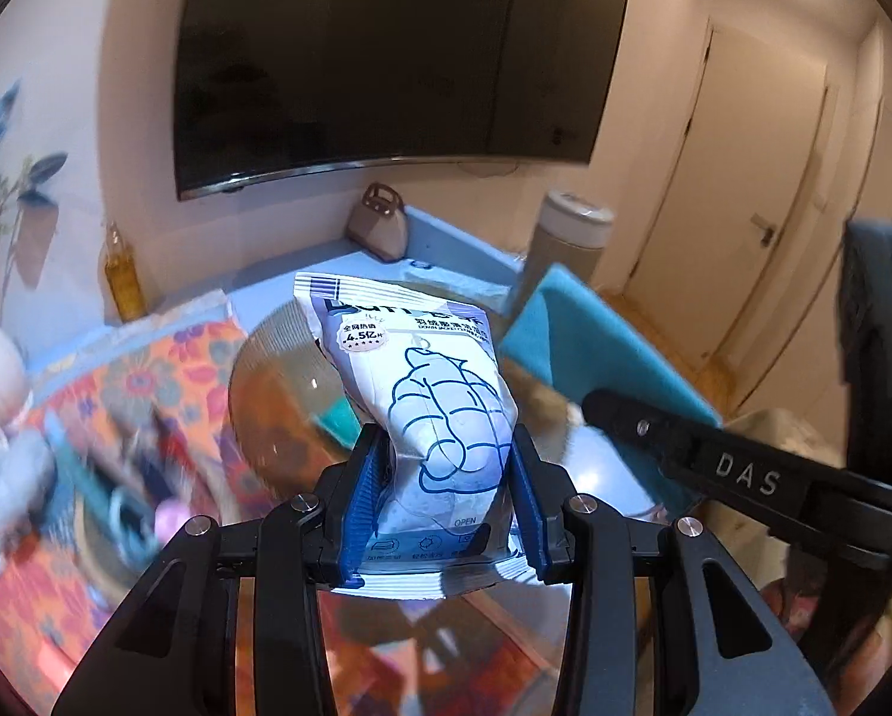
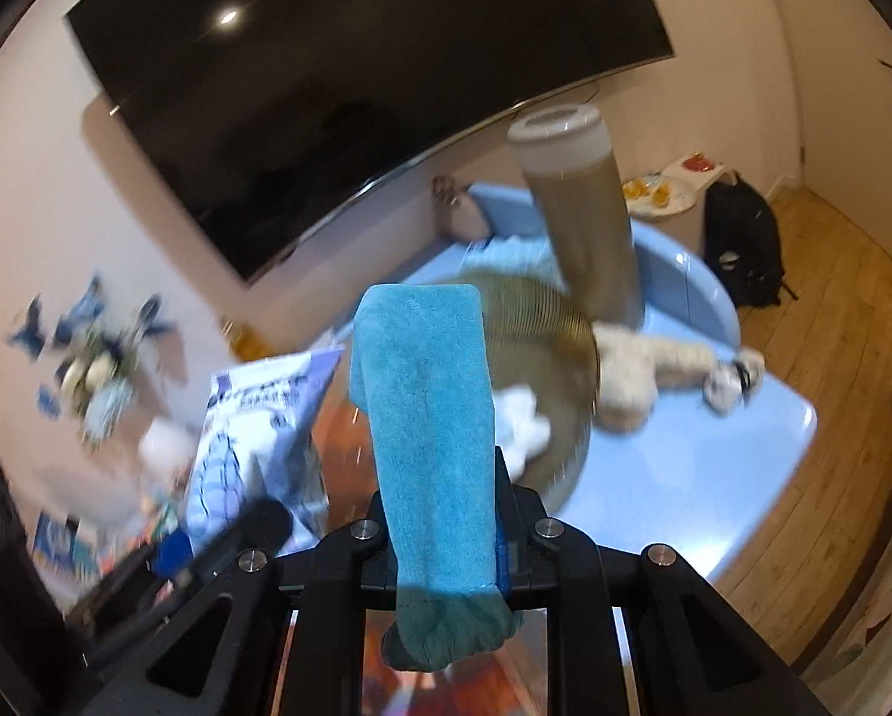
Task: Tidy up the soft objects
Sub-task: 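Carry both items over the glass bowl and open both tools to drop them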
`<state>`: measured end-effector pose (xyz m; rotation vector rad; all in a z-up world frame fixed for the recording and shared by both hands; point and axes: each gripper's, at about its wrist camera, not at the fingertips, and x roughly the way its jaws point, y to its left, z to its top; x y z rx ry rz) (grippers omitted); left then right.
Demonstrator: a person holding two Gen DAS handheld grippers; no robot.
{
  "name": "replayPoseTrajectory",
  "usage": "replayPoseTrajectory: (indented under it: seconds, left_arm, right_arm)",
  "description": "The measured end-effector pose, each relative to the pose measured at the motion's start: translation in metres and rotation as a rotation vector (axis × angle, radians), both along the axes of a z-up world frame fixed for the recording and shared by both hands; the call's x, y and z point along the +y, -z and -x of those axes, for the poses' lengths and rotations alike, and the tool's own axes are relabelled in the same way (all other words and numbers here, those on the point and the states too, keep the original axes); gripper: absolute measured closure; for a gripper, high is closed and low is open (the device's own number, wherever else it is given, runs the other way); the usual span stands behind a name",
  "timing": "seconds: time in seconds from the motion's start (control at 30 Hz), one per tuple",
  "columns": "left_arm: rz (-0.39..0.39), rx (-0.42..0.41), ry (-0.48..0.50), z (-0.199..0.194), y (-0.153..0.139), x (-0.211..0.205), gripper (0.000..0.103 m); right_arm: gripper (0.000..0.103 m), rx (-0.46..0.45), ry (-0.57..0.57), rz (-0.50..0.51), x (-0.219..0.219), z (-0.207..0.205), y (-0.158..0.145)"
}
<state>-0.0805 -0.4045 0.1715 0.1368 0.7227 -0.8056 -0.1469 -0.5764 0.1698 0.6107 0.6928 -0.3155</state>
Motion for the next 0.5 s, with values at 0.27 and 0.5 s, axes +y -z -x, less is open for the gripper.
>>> replayPoseTrajectory:
  seconds: [0.27, 0.5]
  left_arm:
    - [-0.057, 0.023, -0.019, -0.043, 0.01, -0.027, 0.024]
    - [-0.014, 0.004, 0.007, -0.034, -0.001, -0.016, 0.009]
  right_arm:
    - [0.067, 0.071, 0.052, 0.006, -0.018, -0.071, 0.014]
    - [0.022, 0.062, 0.052, 0.01, -0.029, -0.063, 0.014]
